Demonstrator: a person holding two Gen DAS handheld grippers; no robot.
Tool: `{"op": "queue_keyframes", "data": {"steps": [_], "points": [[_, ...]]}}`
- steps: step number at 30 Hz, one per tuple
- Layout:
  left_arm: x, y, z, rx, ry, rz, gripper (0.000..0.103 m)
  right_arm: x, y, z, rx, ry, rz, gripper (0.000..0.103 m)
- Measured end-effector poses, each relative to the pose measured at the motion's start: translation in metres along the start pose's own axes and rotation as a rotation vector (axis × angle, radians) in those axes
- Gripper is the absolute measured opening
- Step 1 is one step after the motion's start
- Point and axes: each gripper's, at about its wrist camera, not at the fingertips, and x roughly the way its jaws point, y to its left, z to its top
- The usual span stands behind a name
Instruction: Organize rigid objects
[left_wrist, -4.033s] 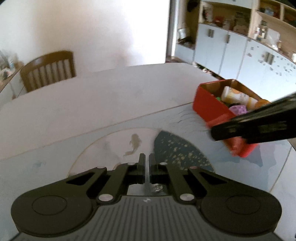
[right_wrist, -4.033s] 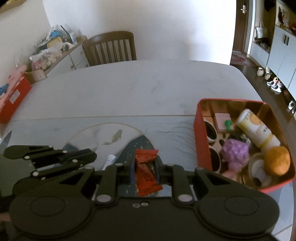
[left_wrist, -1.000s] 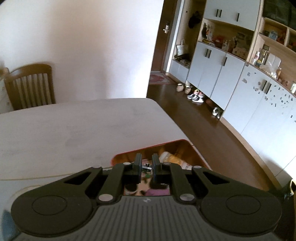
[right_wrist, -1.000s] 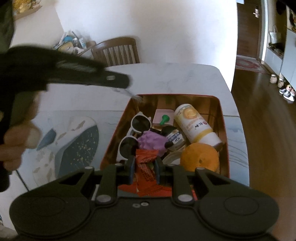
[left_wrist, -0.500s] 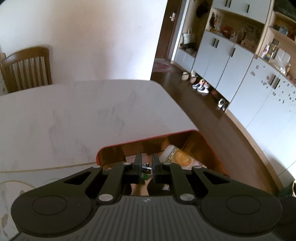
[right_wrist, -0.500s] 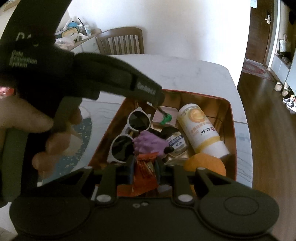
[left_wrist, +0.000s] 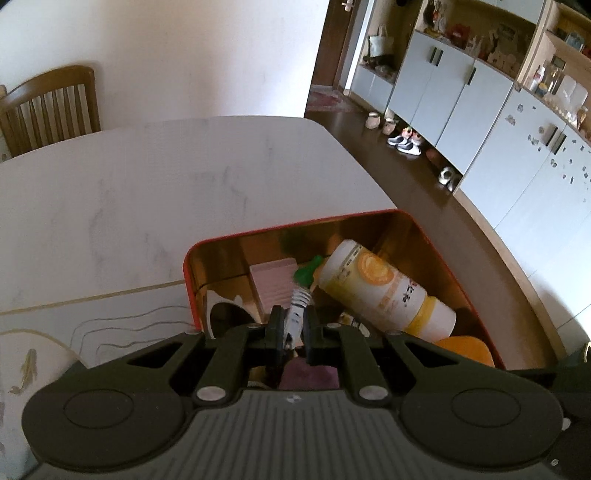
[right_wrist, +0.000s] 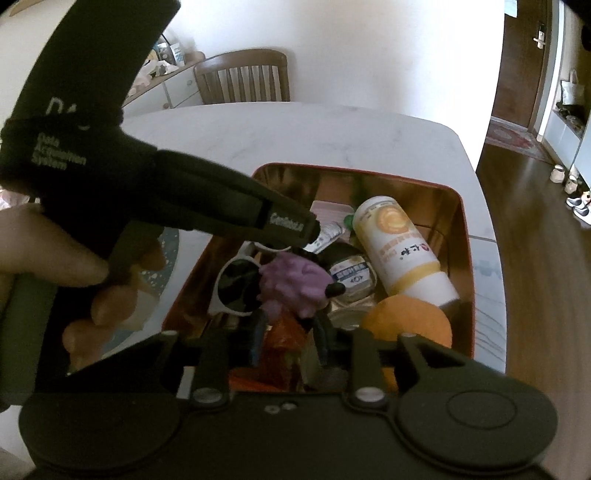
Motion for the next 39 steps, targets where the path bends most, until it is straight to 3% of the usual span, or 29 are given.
{"op": "queue_keyframes", "data": {"steps": [14,20,29,36,38,39], "points": [[-0.042,-0.006,-0.010,0.045,-0.039,0.016,0.011,-0.029,-0.003,0.001,0.027,-0.061,0.025,0.047],[-0.066,-0.010,-0.014,0.058,-0.074,0.030,0.011,-0.047,0.001,0.002,0.050,-0.111,0.008,0.062],[-0.102,-0.011,-0.024,0.091,-0.135,0.016,0.013,-0.074,0.003,-0.005,0.104,-0.175,-0.023,0.075],[-0.127,-0.005,-0.034,0.119,-0.162,-0.010,0.032,-0.092,0.006,-0.011,0.165,-0.223,-0.053,0.081],[-0.134,-0.003,-0.038,0.131,-0.170,-0.014,0.044,-0.096,0.008,-0.013,0.176,-0.238,-0.070,0.085],[-0.137,-0.002,-0.040,0.137,-0.177,-0.015,0.055,-0.098,0.009,-0.014,0.182,-0.244,-0.075,0.086]]}}
